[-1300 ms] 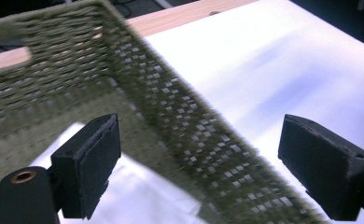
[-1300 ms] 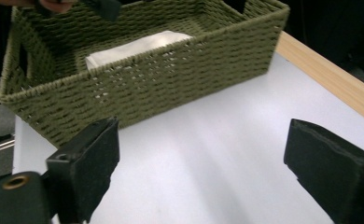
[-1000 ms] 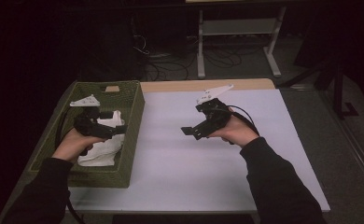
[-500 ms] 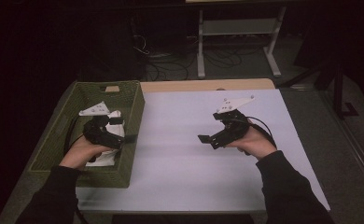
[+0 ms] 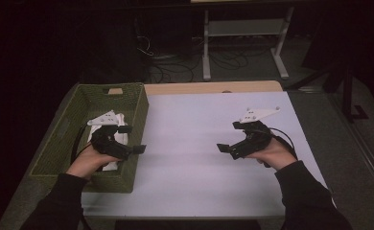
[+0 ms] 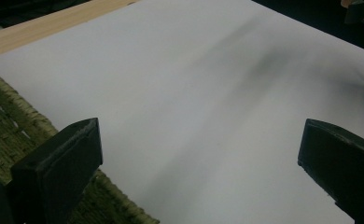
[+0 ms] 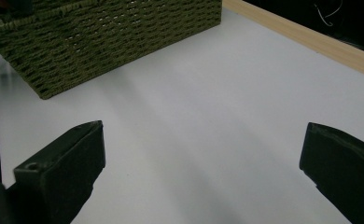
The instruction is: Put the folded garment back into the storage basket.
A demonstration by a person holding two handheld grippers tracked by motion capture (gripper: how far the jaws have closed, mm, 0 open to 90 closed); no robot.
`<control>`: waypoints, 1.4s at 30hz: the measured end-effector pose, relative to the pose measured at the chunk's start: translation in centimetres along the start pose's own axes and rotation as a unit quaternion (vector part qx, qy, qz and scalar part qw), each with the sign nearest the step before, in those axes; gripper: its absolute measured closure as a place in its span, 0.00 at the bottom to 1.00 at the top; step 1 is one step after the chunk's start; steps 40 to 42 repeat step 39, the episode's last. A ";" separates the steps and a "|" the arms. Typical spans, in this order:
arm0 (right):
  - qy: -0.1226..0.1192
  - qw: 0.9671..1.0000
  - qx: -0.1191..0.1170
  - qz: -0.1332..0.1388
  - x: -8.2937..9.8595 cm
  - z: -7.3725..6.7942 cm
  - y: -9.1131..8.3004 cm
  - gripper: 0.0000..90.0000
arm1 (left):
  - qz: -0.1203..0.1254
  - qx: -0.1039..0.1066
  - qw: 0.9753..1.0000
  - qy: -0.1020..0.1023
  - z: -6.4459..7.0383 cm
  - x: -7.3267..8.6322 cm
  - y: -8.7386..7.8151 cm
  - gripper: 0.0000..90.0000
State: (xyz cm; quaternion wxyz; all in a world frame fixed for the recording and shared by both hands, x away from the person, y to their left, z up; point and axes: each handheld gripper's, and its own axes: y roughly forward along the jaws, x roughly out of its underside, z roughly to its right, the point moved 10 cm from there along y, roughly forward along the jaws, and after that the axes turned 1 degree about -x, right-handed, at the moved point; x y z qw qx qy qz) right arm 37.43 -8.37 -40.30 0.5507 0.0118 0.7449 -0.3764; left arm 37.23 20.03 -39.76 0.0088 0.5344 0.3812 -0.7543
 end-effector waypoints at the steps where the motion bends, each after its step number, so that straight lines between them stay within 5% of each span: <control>1: 0.001 1.000 0.000 0.003 0.0 0.0 -0.2 0.00 | 0.001 0.001 1.000 -0.002 0.1 -0.1 0.0 0.00; 24: 0.018 1.000 0.000 0.005 2.8 -0.1 -2.8 0.00 | 0.004 0.024 1.000 0.004 1.5 0.1 0.4 0.00; 42: 0.017 1.000 -0.003 0.013 2.5 -0.1 -3.1 0.00 | 0.002 0.027 1.000 0.002 1.5 0.2 0.5 0.00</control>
